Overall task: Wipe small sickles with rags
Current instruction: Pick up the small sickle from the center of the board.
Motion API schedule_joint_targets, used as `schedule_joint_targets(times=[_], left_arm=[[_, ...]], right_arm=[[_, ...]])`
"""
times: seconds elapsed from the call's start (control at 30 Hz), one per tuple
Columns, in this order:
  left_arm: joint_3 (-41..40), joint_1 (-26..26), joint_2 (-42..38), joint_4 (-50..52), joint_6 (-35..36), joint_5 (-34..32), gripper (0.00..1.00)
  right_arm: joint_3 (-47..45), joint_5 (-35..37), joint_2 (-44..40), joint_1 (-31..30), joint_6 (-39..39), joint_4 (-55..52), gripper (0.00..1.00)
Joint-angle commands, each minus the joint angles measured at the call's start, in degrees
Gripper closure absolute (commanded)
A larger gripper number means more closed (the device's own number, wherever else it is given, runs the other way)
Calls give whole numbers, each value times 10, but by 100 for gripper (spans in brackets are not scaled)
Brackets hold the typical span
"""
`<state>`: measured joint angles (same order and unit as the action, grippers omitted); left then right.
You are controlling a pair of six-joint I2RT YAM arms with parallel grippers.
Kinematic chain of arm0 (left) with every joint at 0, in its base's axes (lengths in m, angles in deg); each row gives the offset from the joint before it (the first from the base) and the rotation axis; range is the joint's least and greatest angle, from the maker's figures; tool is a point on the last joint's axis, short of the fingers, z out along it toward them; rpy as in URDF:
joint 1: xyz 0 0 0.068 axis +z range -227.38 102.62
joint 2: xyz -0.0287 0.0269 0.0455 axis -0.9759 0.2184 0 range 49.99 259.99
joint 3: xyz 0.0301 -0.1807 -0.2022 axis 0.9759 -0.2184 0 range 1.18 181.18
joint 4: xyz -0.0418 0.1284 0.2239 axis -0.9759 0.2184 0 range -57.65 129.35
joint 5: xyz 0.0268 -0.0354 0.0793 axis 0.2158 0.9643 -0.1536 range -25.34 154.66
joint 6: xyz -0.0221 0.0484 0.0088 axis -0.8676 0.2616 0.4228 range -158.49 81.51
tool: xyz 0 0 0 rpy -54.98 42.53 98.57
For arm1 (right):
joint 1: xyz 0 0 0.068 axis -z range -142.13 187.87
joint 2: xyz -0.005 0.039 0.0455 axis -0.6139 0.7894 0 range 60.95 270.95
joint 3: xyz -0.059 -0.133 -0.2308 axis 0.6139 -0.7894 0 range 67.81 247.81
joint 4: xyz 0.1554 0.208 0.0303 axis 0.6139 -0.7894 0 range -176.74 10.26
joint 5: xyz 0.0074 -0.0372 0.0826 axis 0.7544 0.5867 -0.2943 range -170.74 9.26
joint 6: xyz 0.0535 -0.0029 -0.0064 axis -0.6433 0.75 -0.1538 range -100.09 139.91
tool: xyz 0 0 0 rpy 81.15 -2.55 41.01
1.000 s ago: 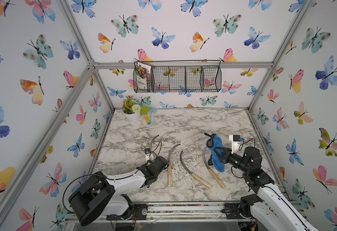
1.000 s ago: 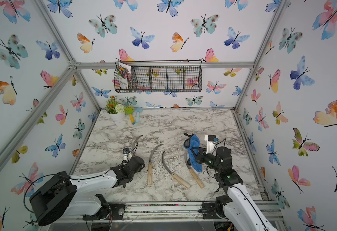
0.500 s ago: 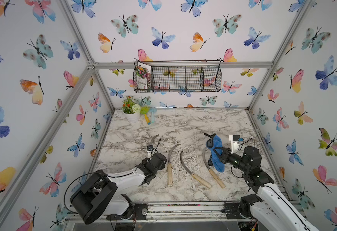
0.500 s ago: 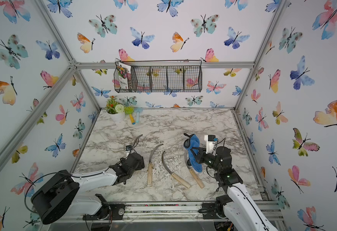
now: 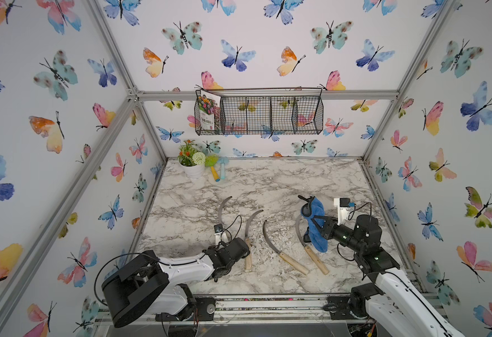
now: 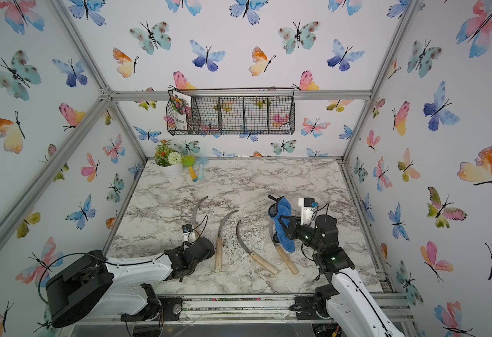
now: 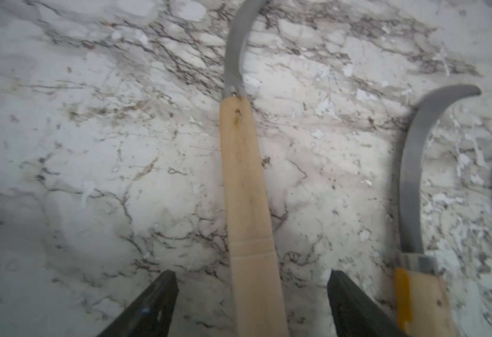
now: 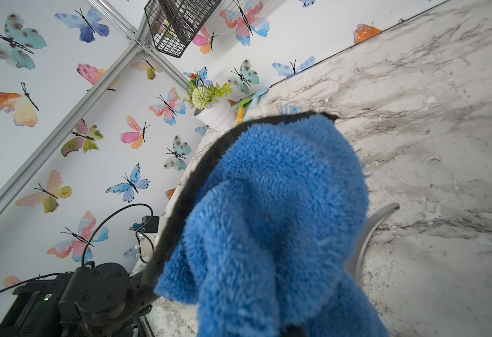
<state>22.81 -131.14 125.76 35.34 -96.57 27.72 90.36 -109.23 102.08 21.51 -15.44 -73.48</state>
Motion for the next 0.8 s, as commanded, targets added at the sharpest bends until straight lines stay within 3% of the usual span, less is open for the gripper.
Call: schedule_joint_targets(times=[0.0,0.2,0.3,0.77], left_arm=[[-3,-1,18,32,-52,-22,21],[-7,-1,20,56,-72,-15,44],[-12,-2,6,63,-70,-12,51],[-21,-30,4,41,-31,-10,55]], right_arm=[[-6,-6,-8,0,-2,11,98],[-7,-4,-14,0,-3,8,98],[-8,-7,-12,0,-5,12,98],[-12,-13,-13,0,-13,15,98]])
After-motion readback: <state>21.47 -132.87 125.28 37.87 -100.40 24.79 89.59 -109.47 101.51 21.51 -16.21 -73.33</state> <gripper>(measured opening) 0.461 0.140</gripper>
